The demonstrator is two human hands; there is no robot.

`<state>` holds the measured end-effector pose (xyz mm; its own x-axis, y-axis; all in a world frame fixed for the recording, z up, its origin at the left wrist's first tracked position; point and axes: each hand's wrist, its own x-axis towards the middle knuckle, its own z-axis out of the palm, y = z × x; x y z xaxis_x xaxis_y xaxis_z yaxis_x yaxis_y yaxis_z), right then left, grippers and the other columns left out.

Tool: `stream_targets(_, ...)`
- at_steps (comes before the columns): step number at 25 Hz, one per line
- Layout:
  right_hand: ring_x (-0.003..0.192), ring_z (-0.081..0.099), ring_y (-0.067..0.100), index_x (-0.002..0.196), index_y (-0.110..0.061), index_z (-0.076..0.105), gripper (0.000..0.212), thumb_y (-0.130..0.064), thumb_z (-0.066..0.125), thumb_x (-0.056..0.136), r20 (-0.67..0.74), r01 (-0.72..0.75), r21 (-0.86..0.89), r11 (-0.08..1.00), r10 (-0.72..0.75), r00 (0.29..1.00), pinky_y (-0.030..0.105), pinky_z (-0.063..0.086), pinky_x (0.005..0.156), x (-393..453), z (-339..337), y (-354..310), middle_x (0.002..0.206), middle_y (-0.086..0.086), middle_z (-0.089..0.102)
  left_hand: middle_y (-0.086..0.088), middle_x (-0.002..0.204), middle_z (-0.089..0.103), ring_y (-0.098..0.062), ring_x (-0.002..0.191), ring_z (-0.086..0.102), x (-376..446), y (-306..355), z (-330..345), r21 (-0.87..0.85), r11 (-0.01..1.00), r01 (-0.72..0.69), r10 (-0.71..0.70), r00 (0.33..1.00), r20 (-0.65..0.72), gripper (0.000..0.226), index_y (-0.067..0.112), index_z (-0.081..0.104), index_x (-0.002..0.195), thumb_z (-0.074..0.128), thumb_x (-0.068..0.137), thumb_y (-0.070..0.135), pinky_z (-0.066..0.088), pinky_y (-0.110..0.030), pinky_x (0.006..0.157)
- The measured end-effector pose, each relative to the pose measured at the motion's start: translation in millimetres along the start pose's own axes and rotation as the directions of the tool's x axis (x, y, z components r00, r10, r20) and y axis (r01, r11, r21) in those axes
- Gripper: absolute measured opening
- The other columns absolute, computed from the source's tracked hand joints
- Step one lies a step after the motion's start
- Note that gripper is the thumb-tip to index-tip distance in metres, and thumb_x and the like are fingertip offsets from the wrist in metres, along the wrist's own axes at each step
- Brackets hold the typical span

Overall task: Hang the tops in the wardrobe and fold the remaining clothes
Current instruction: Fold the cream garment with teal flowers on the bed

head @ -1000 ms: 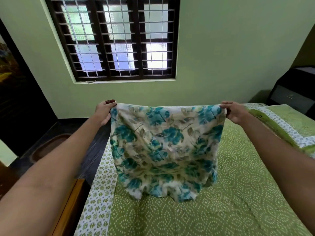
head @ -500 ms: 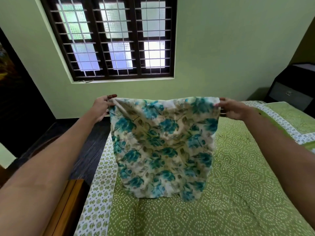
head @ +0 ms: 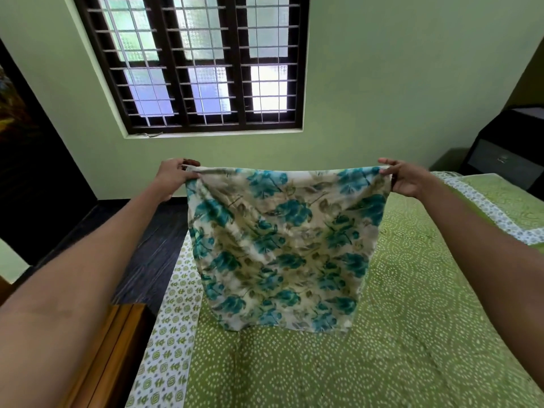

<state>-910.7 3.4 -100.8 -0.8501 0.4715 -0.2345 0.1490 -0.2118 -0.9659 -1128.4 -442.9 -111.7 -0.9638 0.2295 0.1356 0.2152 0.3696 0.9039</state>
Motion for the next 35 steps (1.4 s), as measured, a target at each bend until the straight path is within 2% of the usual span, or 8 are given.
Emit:
stream_targets(6,0.067,0.052,0.018,0.076,-0.002,0.051,0.015,0.003,0.052,0.09,-0.159,-0.233,-0.312,0.921,0.191,0.969,0.021,0.05,0.04,-3.6,-6.1,12.8,0.081,0.012,0.05,-0.002,0.081,0.061,-0.012,0.071,0.056,0.9,-5.3,11.7,-0.143,0.972,0.187,-0.187,0.982,0.012,0.032,0.006,0.064,0.115,0.063,0.084,-0.002,0.051,-0.011,0.053)
stream_targets(12,0.068,0.045,0.012,0.079,-0.013,0.051,0.016,0.0,0.057,0.086,-0.179,-0.168,-0.226,0.96,0.128,0.975,0.025,0.044,0.059,-4.4,-8.2,34.0,0.079,0.004,0.048,-0.004,0.088,0.064,-0.016,0.079,0.059,-3.2,-31.6,19.5,-0.172,0.952,0.253,-0.259,0.966,-0.017,0.027,0.006,0.067,0.111,0.062,0.085,0.004,0.05,-0.022,0.068)
stream_targets(16,0.077,0.05,0.014,0.092,-0.017,0.06,0.011,-0.007,0.055,0.09,-0.072,-0.21,-0.552,0.807,0.205,0.976,0.028,0.032,0.065,-22.4,-21.2,83.9,0.086,0.001,0.057,-0.015,0.098,0.066,-0.023,0.089,0.058,-40.4,-74.1,30.2,0.137,0.966,0.218,-0.233,0.967,0.102,0.035,-0.004,0.064,0.11,0.067,0.076,-0.009,0.05,-0.035,0.08)
stream_targets(20,0.087,0.051,0.015,0.092,-0.012,0.067,0.018,-0.001,0.053,0.089,0.082,-0.226,-0.506,0.833,0.307,0.948,0.033,0.032,0.078,-30.8,-37.4,130.4,0.099,0.004,0.06,-0.011,0.095,0.068,-0.023,0.085,0.059,-72.4,-110.0,39.2,0.432,0.888,0.16,-0.196,0.98,0.04,0.025,0.002,0.071,0.101,0.074,0.076,0.004,0.039,-0.026,0.066)
stream_targets(28,0.069,0.056,0.018,0.093,-0.013,0.071,0.021,0.003,0.063,0.082,0.253,0.292,-0.83,0.475,-0.144,0.957,0.029,0.042,0.065,-50.1,5.5,117.3,0.075,0.009,0.066,-0.021,0.101,0.064,-0.035,0.101,0.06,-57.0,-117.8,21.8,0.368,0.917,0.153,-0.034,0.95,-0.309,0.025,-0.003,0.068,0.106,0.063,0.083,0.004,0.043,-0.031,0.078)
stream_targets(31,0.076,0.061,0.016,0.085,-0.011,0.071,0.015,0.0,0.061,0.084,0.541,0.34,-0.679,0.65,0.13,0.831,0.03,0.048,0.074,-82.8,40.3,92.7,0.079,0.005,0.069,-0.005,0.095,0.064,-0.02,0.089,0.061,-46.3,-123.0,9.4,-0.145,0.971,0.189,-0.234,0.869,-0.436,0.023,-0.001,0.063,0.11,0.056,0.089,0.005,0.049,-0.026,0.075)
stream_targets(33,0.077,0.064,0.011,0.081,-0.011,0.072,0.016,-0.001,0.061,0.084,0.72,0.286,-0.596,0.751,0.341,0.605,0.026,0.051,0.079,-102.3,58.5,73.8,0.081,0.0,0.071,0.007,0.072,0.067,-0.008,0.069,0.06,-56.7,-110.5,2.4,-0.608,0.78,0.146,-0.373,0.889,-0.264,0.017,0.01,0.062,0.097,0.046,0.098,0.014,0.051,-0.017,0.058)
stream_targets(35,0.076,0.063,0.006,0.079,-0.022,0.073,0.027,0.0,0.06,0.086,0.715,0.412,-0.622,0.665,0.268,0.646,0.024,0.05,0.079,-98.3,70.1,61.9,0.08,-0.004,0.07,0.004,0.063,0.068,-0.008,0.059,0.064,-66.2,-82.7,8.1,-0.745,0.611,0.267,-0.31,0.947,0.085,0.033,0.016,0.064,0.079,0.04,0.099,0.026,0.054,-0.018,0.056)
